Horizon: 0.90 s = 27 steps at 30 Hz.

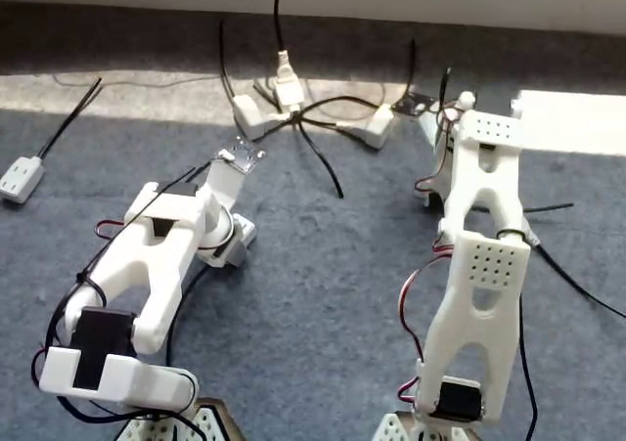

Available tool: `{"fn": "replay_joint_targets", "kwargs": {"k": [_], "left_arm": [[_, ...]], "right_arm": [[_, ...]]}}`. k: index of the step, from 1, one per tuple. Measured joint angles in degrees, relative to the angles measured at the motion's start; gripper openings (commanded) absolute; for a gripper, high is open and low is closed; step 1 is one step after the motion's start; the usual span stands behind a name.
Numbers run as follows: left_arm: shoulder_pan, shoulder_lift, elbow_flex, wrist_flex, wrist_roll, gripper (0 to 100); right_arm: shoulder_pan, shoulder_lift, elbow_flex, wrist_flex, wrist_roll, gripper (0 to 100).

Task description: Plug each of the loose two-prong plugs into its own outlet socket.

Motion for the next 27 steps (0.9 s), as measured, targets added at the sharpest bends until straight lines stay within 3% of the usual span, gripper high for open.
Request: {"fn": "replay_joint_targets", "kwargs": {"k": [10, 13, 23, 27], "left_arm": [[0.0, 0.0, 0.0, 0.0, 0.0, 23], [0.0, 0.0, 0.0, 0.0, 0.0, 23], [-0.2, 0.0, 0.0, -0.1, 0.4, 23], [-4.7, -1.5, 0.9, -0.9, 7.0, 23]], "right_arm": [[0.0, 0.4, -0.3, 0.0, 0.0, 7.3], [-1.3, -1.0, 0.1, 0.1, -3.3, 7.3], [-14.2, -17.1, 5.6, 0.4, -12.5, 7.3], [-20.5, -23.5, 11.1, 0.4, -15.1, 10.4]]}}
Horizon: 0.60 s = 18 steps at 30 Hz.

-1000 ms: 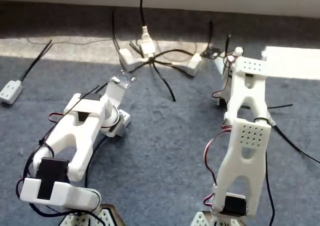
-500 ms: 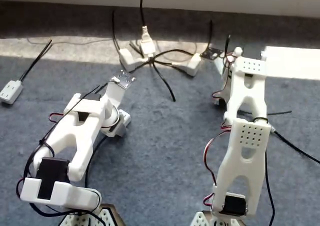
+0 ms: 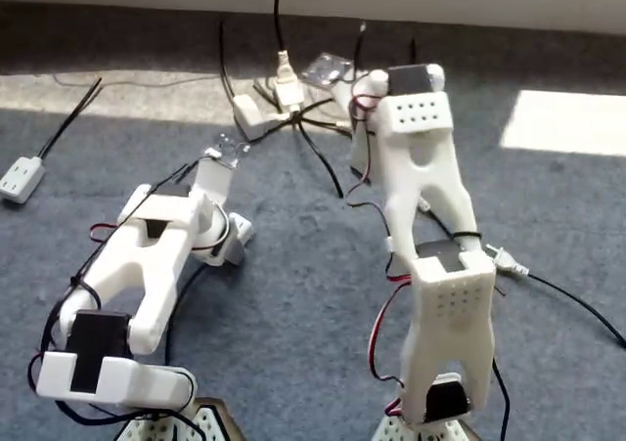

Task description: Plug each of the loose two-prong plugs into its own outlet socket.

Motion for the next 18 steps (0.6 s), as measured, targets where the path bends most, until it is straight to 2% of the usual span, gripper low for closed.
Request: {"fn": "replay_joint_targets", "kwargs": {"k": [2, 5, 11, 18], "left_arm": [[-1.6, -1.3, 1.8, -1.7, 2.7, 23], [-1.8, -3.9, 4.9, -4.2, 3.6, 23], [-1.8, -7.9, 9.8, -8.5, 4.0, 23], [-1.8, -8.2, 10.0, -9.0, 4.0, 23]], "right_arm": [[-0.6, -1.5, 1.4, 0.0, -0.3, 17.7], [3.3, -1.8, 2.0, -0.7, -0.3, 24.9], [16.4, 3.3, 2.2, -3.1, 9.3, 24.9], [17.0, 10.0, 2.3, -0.3, 15.6, 24.9]]}}
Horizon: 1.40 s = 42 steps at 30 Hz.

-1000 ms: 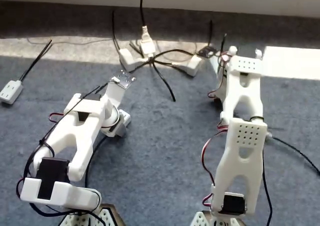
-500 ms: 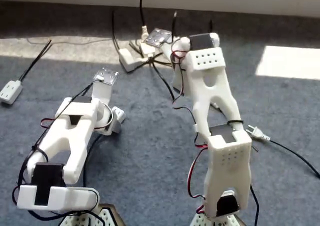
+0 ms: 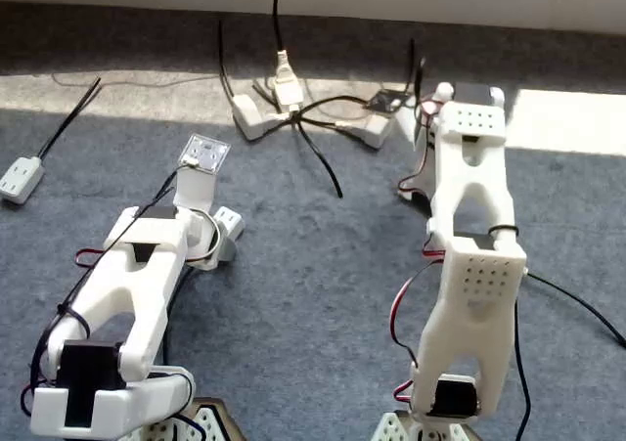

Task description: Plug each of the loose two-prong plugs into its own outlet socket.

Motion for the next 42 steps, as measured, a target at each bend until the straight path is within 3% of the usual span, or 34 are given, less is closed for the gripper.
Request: {"fn": "replay_joint_targets", "kwargs": {"k": [8, 14, 16, 20, 25, 32, 36, 42], "left_arm": [[0.0, 0.0, 0.1, -0.2, 0.0, 23], [0.0, 0.0, 0.1, -0.2, 0.0, 23], [0.0, 0.0, 0.1, -0.2, 0.0, 23], [0.0, 0.0, 0.1, -0.2, 0.0, 23], [0.0, -0.2, 0.1, -0.2, 0.1, 23], [-0.9, -0.2, 0.1, -0.2, 0.4, 23], [-5.6, -1.2, 0.1, -0.6, 6.0, 23], [-24.9, -6.9, 0.1, -3.3, 15.9, 23]], "right_arm": [[-1.1, 6.2, -0.1, -6.0, 0.4, 24.3], [-2.1, 8.7, -1.3, -8.9, 0.4, 0.2], [-2.5, 7.8, -1.4, -9.0, 0.0, 2.3], [-4.1, 4.8, -0.2, -8.1, -5.4, 1.7], [-12.0, -2.5, -0.1, 0.0, -9.7, 1.9], [-25.7, -13.7, -0.1, 0.3, -27.0, 2.3], [-33.8, -14.9, -0.1, 0.1, -35.1, 2.3], [-42.8, -8.3, -0.1, -5.2, -45.6, 2.9]]}}
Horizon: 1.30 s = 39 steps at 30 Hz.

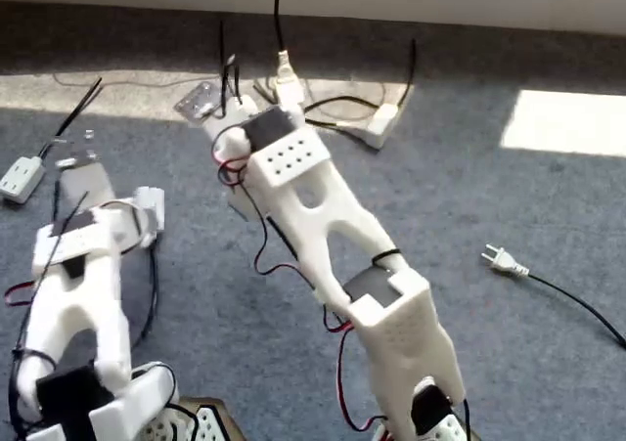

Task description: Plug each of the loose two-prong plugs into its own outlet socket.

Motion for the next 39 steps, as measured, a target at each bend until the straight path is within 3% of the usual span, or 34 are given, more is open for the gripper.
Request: {"fn": "replay_joint_targets", "kwargs": {"k": [5, 10, 13, 18, 22, 25, 29, 33, 36, 39], "left_arm": [[-13.9, -3.8, 0.0, -5.0, 1.0, 23], [-16.1, -6.5, -1.4, -6.2, 1.1, 23], [-14.9, -8.2, -4.7, -2.9, 1.1, 23], [-6.5, -10.8, -13.1, 11.8, 1.1, 23], [5.1, -12.8, -18.9, 27.1, 1.1, 23], [15.5, -13.1, -20.0, 34.3, 4.1, 23], [27.8, -12.1, -17.4, 33.7, 10.3, 23], [35.0, -7.4, -10.5, 25.4, 14.2, 23], [35.1, -3.8, -6.7, 18.8, 15.9, 23], [29.4, -2.8, -6.6, 15.1, 16.2, 23]], "right_arm": [[-2.7, 7.1, 0.0, -4.0, -5.8, 10.8], [-2.8, 7.6, -1.5, -4.5, -8.4, 16.3], [-2.8, 6.9, -7.1, 0.4, -8.4, 16.6], [2.6, -1.3, -19.7, 5.4, -8.4, 16.7], [13.3, -10.7, -21.5, 5.5, -8.0, 16.7], [21.9, -17.3, -18.3, 5.5, -5.8, 16.7], [31.6, -25.8, -6.3, 5.5, -1.5, 16.7], [38.5, -33.4, 8.4, 5.5, 5.0, 16.7], [43.0, -37.5, 17.1, 5.5, 9.3, 16.7], [45.5, -40.2, 24.5, 4.7, 11.3, 16.7]]}}
